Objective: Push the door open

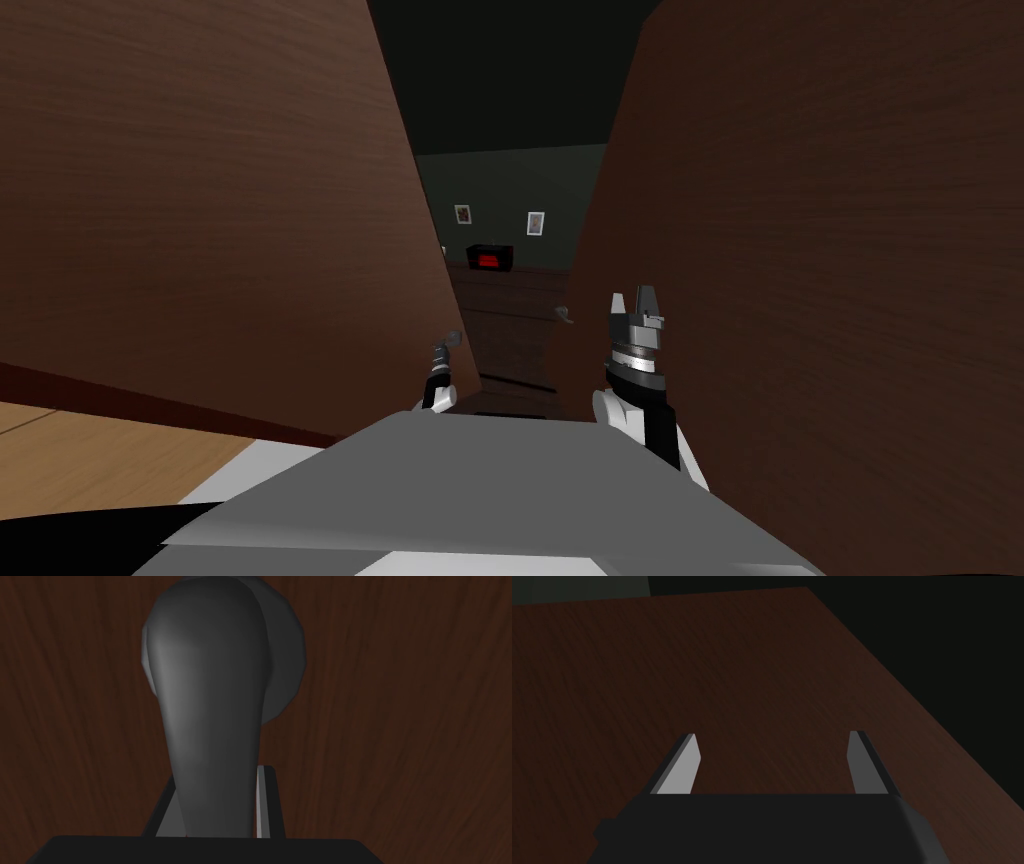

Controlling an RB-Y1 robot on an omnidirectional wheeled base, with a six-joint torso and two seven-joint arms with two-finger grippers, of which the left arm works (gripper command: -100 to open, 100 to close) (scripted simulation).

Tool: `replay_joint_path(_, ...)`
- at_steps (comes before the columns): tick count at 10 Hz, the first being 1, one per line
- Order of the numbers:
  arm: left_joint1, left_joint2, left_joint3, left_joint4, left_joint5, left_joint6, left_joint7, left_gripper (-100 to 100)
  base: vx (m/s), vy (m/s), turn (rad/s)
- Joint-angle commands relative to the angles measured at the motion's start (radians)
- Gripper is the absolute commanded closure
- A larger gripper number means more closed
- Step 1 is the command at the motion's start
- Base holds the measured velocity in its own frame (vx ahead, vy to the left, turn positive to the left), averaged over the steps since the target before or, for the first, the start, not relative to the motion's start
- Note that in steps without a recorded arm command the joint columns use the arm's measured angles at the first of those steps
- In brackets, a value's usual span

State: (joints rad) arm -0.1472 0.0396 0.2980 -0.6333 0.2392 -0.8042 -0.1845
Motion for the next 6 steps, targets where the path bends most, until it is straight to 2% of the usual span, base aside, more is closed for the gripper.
replay_joint_path(1, 0.001, 0.01, 0.015, -0.015, 0.008, -0.002, -0.019, 100, 0.171, 0.029, 0.068)
replay_joint_path(4, -0.005, 0.007, 0.039, -0.017, 0.023, -0.01, -0.048, 100, 0.176, 0.028, 0.061)
replay_joint_path(6, -0.005, 0.007, 0.039, -0.017, 0.023, -0.01, -0.048, 100, 0.115, 0.009, 0.016)
